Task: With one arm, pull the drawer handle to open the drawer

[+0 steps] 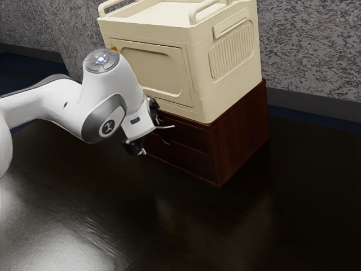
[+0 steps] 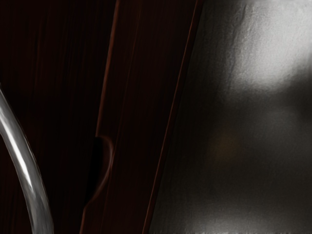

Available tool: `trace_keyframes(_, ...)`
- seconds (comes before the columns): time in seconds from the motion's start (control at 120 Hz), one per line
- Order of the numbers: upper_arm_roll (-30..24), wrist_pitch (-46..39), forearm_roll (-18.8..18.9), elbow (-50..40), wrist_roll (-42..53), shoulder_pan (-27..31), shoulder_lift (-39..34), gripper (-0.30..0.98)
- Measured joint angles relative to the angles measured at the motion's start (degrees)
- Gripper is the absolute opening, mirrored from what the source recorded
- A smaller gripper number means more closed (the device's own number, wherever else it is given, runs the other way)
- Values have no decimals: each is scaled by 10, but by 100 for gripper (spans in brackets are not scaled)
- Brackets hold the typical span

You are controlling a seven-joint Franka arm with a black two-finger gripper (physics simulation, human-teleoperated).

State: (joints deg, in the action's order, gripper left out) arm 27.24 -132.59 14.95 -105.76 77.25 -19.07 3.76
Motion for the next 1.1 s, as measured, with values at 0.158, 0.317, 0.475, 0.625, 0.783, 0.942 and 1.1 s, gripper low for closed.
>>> trace_keyframes(0.158, 0, 0, 0, -3, 0, -1, -1, 69)
trace_keyframes(0.317, 0, 0, 1, -7, 0, 1, -3, 69)
trace_keyframes(0.475, 1, 0, 1, -14, 0, 0, -8, 69)
trace_keyframes(0.625, 2, 0, 1, -24, 0, 0, -13, 69)
trace_keyframes(0.783, 1, 0, 2, -39, 0, 1, -28, 68)
trace_keyframes(0.942, 0, 0, 2, -55, 0, 3, -44, 68)
trace_keyframes(1.1, 2, 0, 2, -74, -1, 1, -65, 68)
